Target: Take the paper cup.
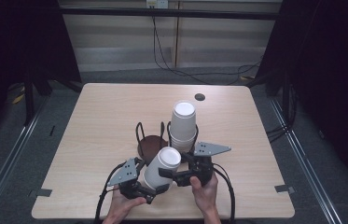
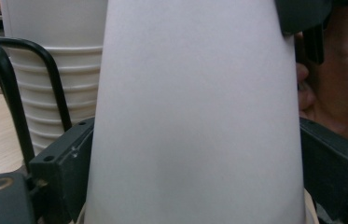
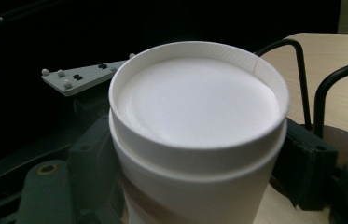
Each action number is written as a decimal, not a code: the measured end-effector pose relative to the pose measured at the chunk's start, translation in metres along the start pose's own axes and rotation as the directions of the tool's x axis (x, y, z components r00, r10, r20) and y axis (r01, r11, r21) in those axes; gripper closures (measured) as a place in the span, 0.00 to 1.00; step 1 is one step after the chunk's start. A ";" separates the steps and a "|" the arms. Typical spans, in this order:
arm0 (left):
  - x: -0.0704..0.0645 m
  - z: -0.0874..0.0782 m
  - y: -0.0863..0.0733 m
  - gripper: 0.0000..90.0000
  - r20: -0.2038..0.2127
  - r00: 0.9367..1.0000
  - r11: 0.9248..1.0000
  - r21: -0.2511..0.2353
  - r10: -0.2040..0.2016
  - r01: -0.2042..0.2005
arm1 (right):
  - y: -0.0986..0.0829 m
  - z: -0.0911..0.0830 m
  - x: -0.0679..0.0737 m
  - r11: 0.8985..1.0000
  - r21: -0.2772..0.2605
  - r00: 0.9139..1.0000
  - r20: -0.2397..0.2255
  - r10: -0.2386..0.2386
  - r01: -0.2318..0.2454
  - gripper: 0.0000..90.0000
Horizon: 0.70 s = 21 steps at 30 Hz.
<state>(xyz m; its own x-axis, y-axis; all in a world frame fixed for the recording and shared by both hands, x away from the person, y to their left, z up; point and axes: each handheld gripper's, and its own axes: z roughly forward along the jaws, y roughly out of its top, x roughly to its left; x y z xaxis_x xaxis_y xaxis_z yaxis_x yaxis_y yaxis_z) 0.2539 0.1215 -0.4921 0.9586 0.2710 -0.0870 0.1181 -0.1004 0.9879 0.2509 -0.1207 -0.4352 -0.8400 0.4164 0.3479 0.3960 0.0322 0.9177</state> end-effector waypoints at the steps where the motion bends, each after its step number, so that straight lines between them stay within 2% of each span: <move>1: 0.000 0.001 0.000 0.10 0.000 1.000 1.000 -0.001 0.002 -0.002 | 0.001 0.001 0.000 1.000 0.001 1.000 0.001 -0.004 0.004 0.27; 7: 0.000 0.007 -0.001 0.08 0.011 1.000 1.000 0.015 -0.005 0.004 | -0.001 0.001 0.001 1.000 -0.002 1.000 -0.005 -0.002 0.002 0.27; 10: -0.001 0.008 -0.001 0.10 0.010 1.000 0.999 0.040 0.017 -0.018 | -0.002 0.001 0.001 1.000 -0.003 1.000 -0.004 0.000 0.000 0.27; 12: -0.001 0.006 -0.002 0.12 -0.006 1.000 0.998 0.048 0.031 -0.030 | -0.003 0.001 0.000 1.000 0.005 1.000 -0.005 0.000 0.000 0.27; 16: -0.002 0.007 -0.001 0.16 0.000 0.999 0.998 0.049 0.039 -0.039 | -0.003 -0.001 -0.001 1.000 0.013 1.000 -0.013 -0.005 0.005 0.26; 19: -0.003 0.008 0.001 0.17 0.012 1.000 0.999 0.044 0.027 -0.028 | -0.003 -0.003 -0.003 1.000 0.001 1.000 -0.029 0.008 -0.008 0.25; 21: -0.004 0.008 0.002 0.18 0.000 1.000 0.998 0.055 0.029 -0.029 | -0.003 -0.005 -0.003 1.000 -0.006 0.999 -0.036 0.005 -0.005 0.25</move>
<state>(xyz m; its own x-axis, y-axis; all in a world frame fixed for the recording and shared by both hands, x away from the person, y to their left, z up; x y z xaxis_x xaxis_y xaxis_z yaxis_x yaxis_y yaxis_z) 0.2527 0.1128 -0.4912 0.9616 0.2683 -0.0582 0.1042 -0.1605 0.9815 0.2509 -0.1267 -0.4379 -0.8510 0.3835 0.3589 0.3978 0.0245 0.9171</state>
